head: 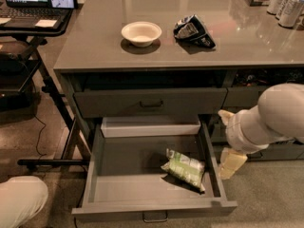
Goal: Pick green jalapeno chip bag from middle drawer and place on counter
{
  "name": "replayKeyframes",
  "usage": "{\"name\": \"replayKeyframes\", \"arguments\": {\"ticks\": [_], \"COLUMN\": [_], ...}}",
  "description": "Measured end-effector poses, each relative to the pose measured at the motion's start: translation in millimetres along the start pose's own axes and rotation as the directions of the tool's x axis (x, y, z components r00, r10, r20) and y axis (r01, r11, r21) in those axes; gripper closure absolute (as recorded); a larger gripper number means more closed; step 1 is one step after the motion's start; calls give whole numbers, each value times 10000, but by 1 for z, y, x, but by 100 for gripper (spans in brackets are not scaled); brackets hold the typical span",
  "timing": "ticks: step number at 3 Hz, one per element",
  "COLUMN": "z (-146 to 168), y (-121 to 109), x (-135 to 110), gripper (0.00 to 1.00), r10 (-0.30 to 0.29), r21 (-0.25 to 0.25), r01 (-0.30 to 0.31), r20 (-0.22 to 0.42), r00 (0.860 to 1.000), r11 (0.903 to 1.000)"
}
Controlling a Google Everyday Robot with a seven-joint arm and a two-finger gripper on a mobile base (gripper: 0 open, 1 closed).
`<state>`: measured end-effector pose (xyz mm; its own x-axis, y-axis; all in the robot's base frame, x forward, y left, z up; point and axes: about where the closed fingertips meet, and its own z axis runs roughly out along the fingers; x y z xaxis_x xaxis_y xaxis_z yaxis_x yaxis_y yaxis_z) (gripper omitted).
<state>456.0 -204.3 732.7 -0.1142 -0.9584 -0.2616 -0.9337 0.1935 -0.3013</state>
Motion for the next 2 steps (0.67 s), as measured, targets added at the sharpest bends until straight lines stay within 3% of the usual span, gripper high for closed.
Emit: {"name": "replayKeyframes", "arguments": {"ticks": [2], "z": [132], "y": [-19], "x": [20], "gripper": [0], "r10": [404], "r21": [432], "r01": [-474], "r20": [1517], "r00": [9876], "r11": [9979]}}
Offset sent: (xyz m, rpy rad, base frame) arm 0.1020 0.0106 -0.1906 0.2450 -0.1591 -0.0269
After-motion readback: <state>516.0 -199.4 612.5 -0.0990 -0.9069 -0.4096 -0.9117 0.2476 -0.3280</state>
